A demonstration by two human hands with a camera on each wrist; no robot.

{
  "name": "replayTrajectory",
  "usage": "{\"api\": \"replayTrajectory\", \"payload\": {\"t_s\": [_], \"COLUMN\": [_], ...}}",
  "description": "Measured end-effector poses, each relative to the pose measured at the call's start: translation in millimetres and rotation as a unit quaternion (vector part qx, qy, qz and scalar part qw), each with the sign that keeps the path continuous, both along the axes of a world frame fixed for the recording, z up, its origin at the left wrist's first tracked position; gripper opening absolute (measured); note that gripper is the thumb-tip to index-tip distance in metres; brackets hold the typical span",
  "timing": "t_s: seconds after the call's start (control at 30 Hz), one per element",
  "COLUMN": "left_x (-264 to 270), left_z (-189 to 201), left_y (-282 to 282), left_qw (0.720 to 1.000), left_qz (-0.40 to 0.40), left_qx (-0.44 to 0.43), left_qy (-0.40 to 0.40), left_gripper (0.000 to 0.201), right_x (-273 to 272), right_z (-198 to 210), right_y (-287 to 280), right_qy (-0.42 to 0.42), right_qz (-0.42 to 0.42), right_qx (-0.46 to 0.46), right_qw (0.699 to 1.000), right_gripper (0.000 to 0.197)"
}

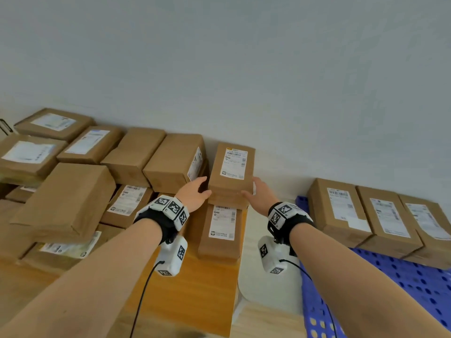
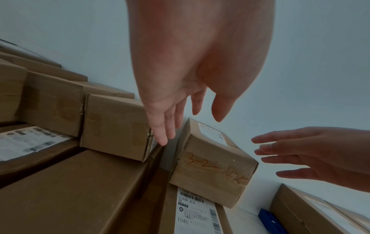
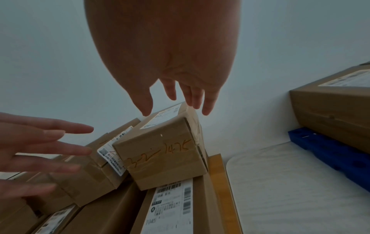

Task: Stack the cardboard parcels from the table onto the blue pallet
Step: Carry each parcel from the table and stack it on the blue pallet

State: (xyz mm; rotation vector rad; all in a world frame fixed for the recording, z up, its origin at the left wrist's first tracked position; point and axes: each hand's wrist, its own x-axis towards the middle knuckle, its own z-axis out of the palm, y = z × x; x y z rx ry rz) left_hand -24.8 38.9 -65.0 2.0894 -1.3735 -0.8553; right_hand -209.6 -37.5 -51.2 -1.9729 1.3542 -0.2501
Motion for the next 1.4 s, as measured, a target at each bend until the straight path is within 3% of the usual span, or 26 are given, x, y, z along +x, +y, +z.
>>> {"api": "replayTrajectory", "payload": {"t_s": [0.1, 0.23, 0.47, 0.73, 1.1, 1.4], "left_x": [5, 7, 14, 13, 0, -28], "left_z": [-2, -8, -19, -29, -28, -6], "left_y": [-21, -44, -69, -73, -37, 34], "left_qw": [1.000, 0.998, 0.993, 0.981, 0.975, 0.966], "left_qz": [-0.007, 0.005, 0.028, 0.045, 0.060, 0.051], "left_qx": [0.013, 0.026, 0.045, 0.034, -0.030, -0.087], "left_qy": [0.023, 0.063, 0.105, 0.184, 0.211, 0.239], "left_gripper": [0.062, 0.067, 0.072, 0.071, 0.076, 0.071], "right_x": [10, 14, 14, 17, -8, -46], "right_z": [-6, -8, -18, -33, -19, 10], "right_y": [-22, -44, -70, -77, -37, 48], "right_qy": [-0.017, -0.055, -0.123, -0.166, -0.228, -0.277], "right_qz": [-0.019, -0.042, -0.078, -0.061, -0.084, -0.095], "right_qx": [0.020, 0.060, 0.139, 0.162, 0.120, 0.086], "right_qw": [0.999, 0.996, 0.979, 0.971, 0.963, 0.952], "right_gripper": [0.067, 0.059, 0.066, 0.063, 0.073, 0.074]}}
